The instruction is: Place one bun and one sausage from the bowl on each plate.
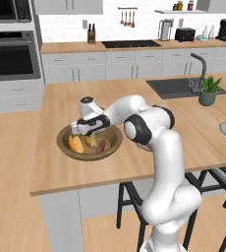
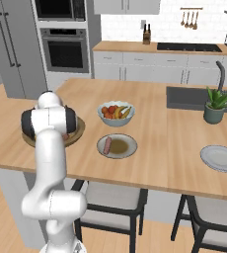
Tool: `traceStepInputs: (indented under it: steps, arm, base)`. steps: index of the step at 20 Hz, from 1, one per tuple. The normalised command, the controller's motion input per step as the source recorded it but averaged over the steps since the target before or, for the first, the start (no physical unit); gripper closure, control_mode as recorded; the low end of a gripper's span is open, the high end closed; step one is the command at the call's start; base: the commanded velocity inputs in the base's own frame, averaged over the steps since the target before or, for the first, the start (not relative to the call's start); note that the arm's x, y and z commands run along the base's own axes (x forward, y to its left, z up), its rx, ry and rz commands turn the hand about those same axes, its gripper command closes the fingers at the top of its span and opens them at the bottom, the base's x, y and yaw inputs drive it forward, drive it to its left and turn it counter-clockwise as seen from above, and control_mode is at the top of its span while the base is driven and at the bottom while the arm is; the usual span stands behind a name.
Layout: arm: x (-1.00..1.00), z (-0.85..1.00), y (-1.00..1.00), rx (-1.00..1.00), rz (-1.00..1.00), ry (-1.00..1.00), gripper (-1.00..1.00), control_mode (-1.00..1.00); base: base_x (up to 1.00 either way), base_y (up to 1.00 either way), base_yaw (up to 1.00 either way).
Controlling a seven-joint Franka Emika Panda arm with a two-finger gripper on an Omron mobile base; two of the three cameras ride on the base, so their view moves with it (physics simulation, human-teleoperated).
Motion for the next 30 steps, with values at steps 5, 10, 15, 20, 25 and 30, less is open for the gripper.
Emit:
traceStepInputs:
  steps: [5, 10, 15, 20, 25, 30]
  arm:
    - [0.00, -0.05, 0.11, -0.10, -0.02, 0.00, -1.00, -1.00]
    - [0.00, -0.08, 0.06, -0.03, 0.00, -0.03, -1.00, -1.00]
    - [0.00, 0.00, 0.00, 0.00, 0.00, 0.00, -1.00, -1.00]
    - [0.00, 0.00, 0.00, 0.00, 0.00, 0.00, 1.00, -1.00]
    - [0.00, 0.00, 0.00, 0.00, 0.00, 0.00, 1.00, -1.00]
    - [-0.02, 0.34, 0.00, 0.00, 0.00, 0.00, 1.00, -1.00]
  base:
    - [0.00, 0.00, 0.00]
    - [0.00, 0.00, 0.00]
    - [0.00, 0.00, 0.00]
    - [0.00, 0.00, 0.00]
    - [0.00, 0.00, 0.00]
    - [0.00, 0.00, 0.00]
